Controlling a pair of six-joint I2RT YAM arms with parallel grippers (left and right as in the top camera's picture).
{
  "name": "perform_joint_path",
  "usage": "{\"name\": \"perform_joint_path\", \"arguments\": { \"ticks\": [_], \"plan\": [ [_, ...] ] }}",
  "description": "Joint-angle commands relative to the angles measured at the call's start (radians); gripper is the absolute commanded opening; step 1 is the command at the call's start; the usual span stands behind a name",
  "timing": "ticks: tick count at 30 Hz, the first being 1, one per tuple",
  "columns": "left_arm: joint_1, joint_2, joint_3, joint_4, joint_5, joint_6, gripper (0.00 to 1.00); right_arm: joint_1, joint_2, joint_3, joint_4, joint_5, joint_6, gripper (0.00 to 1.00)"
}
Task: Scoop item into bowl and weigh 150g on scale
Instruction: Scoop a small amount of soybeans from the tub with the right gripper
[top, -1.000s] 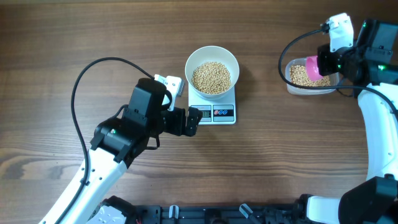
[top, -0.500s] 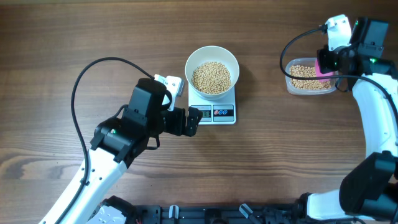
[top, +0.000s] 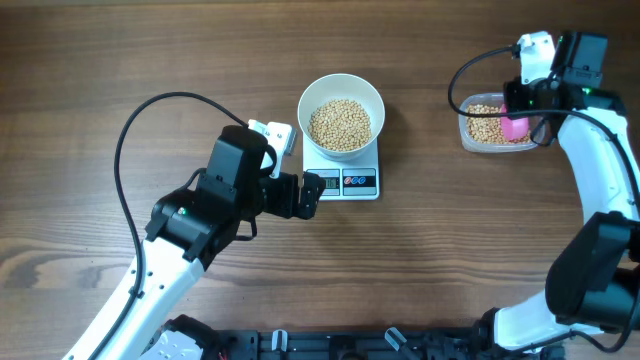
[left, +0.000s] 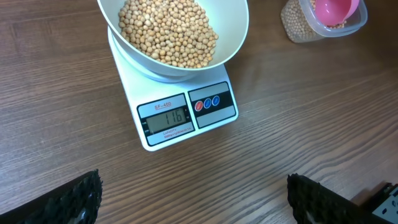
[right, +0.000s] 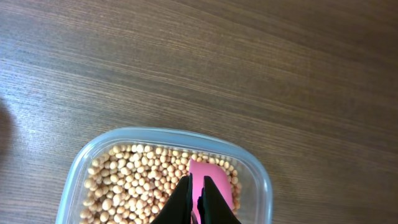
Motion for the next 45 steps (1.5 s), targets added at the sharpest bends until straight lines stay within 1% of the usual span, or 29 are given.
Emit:
{"name": "perform_joint_path", "arguments": {
  "ticks": [1, 8, 11, 15, 21, 27, 31, 40, 45],
  "plan": [
    [-0.005, 0.005, 0.0, 0.003, -0.002, 0.005, 1.0, 0.006, 0.028, -0.001, -0.009, -0.055, 0.035, 0.04],
    [-0.005, 0.005, 0.0, 0.003, -0.002, 0.005, 1.0, 0.01, 0.028, -0.001, -0.007, -0.182, 0.104, 0.04],
    [-0.005, 0.005, 0.0, 0.003, -0.002, 0.005, 1.0, 0.01, 0.027, -0.001, -0.012, -0.239, 0.108, 0.04],
    [-0.005, 0.005, 0.0, 0.003, -0.002, 0.005, 1.0, 0.01, 0.027, -0.001, -0.017, -0.243, 0.152, 0.04],
    [-0.005, 0.005, 0.0, 0.003, -0.002, 0.005, 1.0, 0.01, 0.027, -0.001, -0.027, -0.325, 0.152, 0.04],
    [-0.005, 0.005, 0.0, 0.003, -0.002, 0.005, 1.0, 0.01, 0.027, -0.001, -0.062, -0.328, 0.156, 0.04],
    [-0.005, 0.005, 0.0, 0.003, -0.002, 0.005, 1.0, 0.01, 0.027, -0.001, -0.068, -0.354, 0.208, 0.04],
    [-0.005, 0.005, 0.0, 0.003, -0.002, 0.005, 1.0, 0.0, 0.03, -0.001, -0.072, -0.377, 0.234, 0.04],
    [-0.005, 0.005, 0.0, 0.003, -0.002, 0.005, 1.0, -0.037, 0.045, -0.001, -0.072, -0.386, 0.309, 0.04]
  ]
}}
